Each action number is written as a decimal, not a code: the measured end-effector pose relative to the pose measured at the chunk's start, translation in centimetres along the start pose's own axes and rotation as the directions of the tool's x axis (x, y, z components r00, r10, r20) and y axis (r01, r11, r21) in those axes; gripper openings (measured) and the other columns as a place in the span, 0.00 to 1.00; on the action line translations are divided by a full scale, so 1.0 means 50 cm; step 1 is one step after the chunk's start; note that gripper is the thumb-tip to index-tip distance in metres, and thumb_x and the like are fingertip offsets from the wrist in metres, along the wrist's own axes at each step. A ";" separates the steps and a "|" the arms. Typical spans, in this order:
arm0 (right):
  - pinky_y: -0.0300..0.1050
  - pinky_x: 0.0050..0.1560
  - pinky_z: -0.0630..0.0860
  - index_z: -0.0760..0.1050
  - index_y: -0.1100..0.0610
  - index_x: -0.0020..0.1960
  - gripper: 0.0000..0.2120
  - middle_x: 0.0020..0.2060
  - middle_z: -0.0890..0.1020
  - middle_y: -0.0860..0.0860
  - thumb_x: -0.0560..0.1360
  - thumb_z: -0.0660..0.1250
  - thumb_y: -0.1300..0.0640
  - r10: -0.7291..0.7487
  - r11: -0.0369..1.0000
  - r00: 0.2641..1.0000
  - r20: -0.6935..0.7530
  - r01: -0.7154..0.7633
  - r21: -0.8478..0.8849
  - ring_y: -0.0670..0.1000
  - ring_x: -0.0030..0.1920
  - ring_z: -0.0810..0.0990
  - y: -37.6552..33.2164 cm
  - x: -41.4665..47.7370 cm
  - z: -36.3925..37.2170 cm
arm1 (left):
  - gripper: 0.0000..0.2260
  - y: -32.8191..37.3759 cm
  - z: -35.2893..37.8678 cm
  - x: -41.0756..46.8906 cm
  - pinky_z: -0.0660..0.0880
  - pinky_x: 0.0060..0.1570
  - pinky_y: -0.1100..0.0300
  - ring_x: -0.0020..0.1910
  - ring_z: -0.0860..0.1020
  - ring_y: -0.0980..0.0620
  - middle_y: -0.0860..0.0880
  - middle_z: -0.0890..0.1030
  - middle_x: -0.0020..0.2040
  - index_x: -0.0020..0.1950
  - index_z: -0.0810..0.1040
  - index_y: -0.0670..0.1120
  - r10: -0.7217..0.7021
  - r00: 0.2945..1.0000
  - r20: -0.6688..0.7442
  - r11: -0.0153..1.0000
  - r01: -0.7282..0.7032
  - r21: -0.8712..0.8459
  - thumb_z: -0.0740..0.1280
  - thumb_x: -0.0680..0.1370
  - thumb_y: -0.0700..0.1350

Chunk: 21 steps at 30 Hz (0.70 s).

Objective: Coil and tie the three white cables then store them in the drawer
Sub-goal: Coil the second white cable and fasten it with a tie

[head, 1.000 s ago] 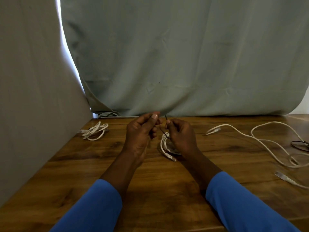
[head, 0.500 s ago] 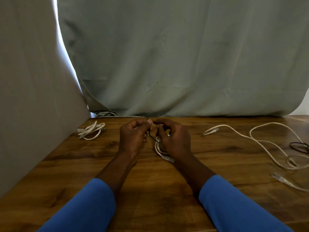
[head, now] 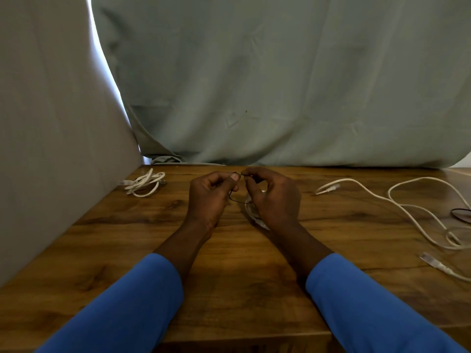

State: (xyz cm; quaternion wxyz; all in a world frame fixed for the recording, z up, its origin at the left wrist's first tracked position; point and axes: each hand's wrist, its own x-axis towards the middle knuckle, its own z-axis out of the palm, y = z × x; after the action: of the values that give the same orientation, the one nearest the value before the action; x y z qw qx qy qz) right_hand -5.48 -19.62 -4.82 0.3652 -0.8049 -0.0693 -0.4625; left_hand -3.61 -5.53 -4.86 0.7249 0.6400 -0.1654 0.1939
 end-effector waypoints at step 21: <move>0.48 0.44 0.79 0.85 0.46 0.55 0.07 0.48 0.87 0.44 0.79 0.70 0.51 -0.080 0.991 0.996 -0.026 0.077 -0.112 0.46 0.44 0.84 -0.008 -0.003 -0.004 | 0.07 0.002 0.000 -0.001 0.69 0.30 0.67 0.28 0.71 0.62 0.53 0.78 0.32 0.52 0.86 0.41 -0.033 0.998 0.051 0.999 0.033 0.001 0.68 0.82 0.40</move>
State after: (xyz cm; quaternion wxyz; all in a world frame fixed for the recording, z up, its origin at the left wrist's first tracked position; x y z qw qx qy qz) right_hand -5.86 -19.43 -4.67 0.3024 -0.8135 -0.0695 -0.4919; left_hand -3.71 -5.50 -4.82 0.7237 0.6472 -0.1731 0.1657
